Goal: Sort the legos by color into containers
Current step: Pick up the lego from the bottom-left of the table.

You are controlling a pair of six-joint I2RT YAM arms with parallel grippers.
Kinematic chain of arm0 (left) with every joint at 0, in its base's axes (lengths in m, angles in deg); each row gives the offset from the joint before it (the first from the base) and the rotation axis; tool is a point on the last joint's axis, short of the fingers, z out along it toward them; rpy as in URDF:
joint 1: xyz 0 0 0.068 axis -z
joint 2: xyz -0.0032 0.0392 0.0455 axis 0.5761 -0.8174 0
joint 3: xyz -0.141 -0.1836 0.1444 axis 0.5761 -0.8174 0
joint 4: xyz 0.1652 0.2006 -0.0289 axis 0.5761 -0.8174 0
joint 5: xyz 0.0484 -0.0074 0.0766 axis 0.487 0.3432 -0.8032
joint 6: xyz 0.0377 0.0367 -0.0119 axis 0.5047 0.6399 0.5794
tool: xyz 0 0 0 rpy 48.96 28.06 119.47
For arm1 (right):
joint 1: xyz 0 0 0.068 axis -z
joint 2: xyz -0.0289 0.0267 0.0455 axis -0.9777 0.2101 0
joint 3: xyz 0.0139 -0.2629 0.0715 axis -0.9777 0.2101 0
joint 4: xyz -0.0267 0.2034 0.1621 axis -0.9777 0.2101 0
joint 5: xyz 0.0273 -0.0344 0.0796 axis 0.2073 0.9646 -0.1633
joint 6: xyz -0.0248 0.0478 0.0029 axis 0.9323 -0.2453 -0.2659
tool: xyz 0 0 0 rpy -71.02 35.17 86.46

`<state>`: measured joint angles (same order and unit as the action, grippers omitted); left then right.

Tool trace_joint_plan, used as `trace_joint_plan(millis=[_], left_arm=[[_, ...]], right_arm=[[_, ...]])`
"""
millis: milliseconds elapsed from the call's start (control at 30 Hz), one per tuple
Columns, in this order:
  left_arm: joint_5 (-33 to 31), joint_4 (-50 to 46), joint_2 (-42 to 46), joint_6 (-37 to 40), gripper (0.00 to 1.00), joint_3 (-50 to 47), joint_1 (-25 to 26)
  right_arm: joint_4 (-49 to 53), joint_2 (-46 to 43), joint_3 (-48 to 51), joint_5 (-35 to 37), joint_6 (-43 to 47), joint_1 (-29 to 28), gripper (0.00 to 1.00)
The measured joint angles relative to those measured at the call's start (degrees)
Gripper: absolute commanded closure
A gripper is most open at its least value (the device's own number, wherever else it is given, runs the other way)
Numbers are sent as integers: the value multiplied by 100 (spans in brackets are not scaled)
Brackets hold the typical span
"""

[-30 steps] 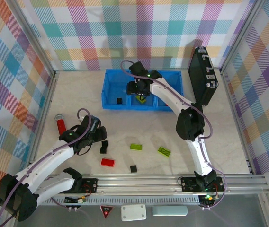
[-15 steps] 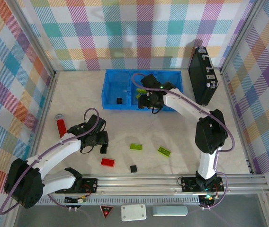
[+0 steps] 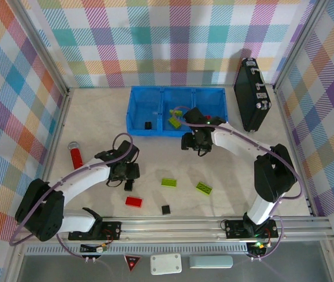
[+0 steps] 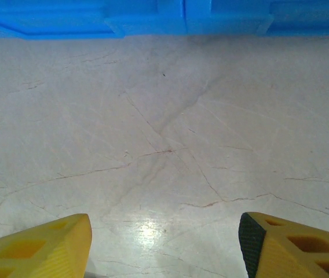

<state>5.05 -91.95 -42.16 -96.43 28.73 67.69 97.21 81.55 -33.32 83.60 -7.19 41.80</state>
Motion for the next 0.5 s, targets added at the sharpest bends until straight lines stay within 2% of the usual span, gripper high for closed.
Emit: trace_joint_plan(millis=[233,500], left_arm=[[-22,103,-358,-24,34,107,151],[-20,118,-426,-90,41,105,219]], right_arm=[[-44,-92,63,35,-63,0,31],[-66,-201,210,59,-107,0,31]])
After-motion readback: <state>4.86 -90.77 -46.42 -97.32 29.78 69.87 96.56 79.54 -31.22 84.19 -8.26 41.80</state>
